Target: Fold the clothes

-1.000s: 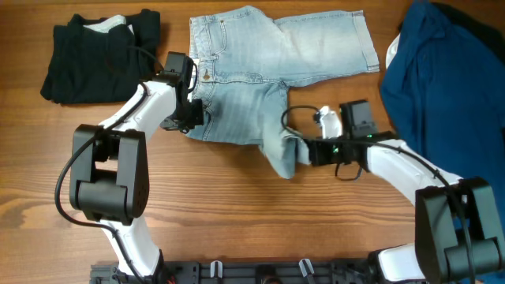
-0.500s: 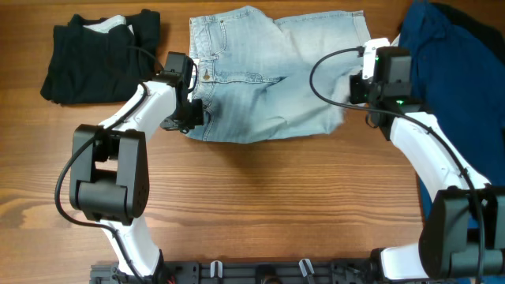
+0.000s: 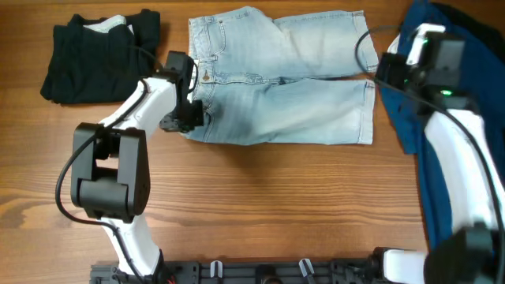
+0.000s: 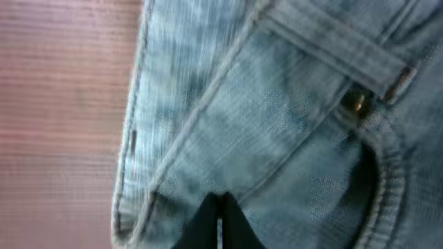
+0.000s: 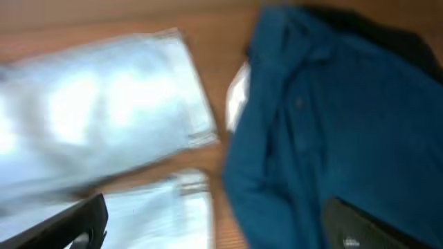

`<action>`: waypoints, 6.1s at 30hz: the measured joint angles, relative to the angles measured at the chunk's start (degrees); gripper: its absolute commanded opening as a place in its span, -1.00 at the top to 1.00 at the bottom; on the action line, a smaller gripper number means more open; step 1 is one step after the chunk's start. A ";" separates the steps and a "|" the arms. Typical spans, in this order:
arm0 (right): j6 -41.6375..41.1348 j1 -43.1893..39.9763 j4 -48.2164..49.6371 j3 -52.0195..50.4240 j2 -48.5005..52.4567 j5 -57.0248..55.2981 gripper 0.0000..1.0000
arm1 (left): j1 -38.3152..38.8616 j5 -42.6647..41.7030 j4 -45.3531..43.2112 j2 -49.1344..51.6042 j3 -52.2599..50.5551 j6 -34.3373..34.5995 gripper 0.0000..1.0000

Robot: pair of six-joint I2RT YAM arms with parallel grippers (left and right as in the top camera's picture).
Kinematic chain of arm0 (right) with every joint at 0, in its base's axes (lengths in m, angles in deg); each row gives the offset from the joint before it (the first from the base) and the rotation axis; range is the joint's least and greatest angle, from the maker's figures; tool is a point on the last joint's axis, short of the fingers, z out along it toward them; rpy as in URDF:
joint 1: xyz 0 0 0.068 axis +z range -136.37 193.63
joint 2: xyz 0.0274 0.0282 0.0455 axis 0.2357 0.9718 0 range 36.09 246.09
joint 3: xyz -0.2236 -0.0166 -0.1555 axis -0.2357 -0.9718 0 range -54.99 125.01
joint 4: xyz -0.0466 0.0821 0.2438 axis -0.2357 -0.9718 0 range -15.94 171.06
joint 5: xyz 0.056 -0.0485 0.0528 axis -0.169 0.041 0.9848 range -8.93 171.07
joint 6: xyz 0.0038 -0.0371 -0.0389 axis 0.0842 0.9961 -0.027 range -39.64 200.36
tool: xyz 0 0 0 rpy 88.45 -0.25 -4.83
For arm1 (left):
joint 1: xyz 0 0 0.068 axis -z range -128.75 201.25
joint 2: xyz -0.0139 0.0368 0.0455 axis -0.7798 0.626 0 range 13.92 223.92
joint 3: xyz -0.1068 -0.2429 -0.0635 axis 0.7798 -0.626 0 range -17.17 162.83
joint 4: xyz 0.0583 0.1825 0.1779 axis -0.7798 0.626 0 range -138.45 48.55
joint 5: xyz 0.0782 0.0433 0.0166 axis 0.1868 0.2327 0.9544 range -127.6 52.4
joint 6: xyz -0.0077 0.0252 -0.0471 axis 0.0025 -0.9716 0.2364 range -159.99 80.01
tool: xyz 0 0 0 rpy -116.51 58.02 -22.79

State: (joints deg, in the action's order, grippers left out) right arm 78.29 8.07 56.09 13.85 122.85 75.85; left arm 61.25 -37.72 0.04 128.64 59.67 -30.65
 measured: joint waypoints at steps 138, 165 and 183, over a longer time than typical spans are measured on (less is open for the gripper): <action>-17.59 6.88 11.93 11.21 27.41 14.05 -1.00 | -6.36 21.16 -49.40 -15.30 -18.75 27.10 -1.00; -3.13 11.56 0.37 12.52 34.23 15.43 0.91 | -6.36 6.16 -22.99 -14.84 -16.61 13.60 -1.00; -10.58 6.23 -25.73 13.25 32.06 16.17 0.90 | -3.87 4.68 -23.04 -14.84 -16.61 13.38 -0.99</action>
State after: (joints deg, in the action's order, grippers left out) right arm 67.71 14.30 30.36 27.09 154.91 92.03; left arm 57.38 -33.05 -23.00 113.79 43.05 -17.27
